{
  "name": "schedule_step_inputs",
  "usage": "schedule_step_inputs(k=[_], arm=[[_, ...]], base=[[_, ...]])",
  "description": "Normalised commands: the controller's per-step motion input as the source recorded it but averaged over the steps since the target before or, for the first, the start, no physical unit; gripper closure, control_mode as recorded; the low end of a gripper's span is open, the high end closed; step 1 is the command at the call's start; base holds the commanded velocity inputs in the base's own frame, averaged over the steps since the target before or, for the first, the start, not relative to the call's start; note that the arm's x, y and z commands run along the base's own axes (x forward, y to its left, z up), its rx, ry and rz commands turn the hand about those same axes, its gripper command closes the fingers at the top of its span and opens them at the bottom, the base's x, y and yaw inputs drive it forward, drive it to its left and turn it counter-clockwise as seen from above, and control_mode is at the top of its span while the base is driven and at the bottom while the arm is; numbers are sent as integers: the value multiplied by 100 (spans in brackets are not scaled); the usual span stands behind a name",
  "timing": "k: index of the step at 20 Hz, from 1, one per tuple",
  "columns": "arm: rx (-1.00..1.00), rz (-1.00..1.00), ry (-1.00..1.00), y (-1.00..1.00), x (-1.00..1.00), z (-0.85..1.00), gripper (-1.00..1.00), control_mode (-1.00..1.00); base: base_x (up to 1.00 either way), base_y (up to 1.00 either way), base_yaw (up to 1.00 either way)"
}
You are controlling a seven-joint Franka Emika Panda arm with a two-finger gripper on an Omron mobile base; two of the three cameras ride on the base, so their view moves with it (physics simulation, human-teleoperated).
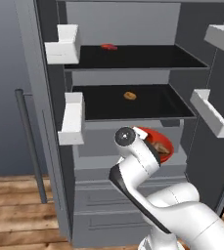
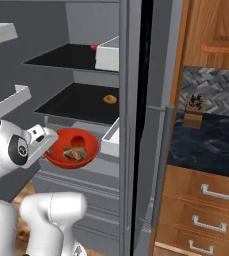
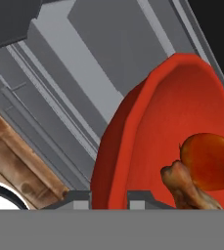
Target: Pick the chicken drumstick and tomato from their plates and place them in the bowl. Then put the bowl in the fridge.
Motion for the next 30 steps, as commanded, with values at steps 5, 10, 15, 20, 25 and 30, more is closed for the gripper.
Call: schedule_step_inputs(k=[5, 10, 15, 20, 25, 30], arm=[[0, 0, 0, 0, 0, 0, 100, 100], [0, 0, 0, 0, 0, 0, 100, 100], [0, 0, 0, 0, 0, 0, 100, 100], [0, 0, 0, 0, 0, 0, 100, 100], [0, 0, 0, 0, 0, 0, 100, 100], [0, 0, 0, 0, 0, 0, 100, 100]], base=[[20, 30, -16], [28, 40, -41], [2, 7, -10], [8, 18, -33], [1, 16, -13], [0, 14, 3]])
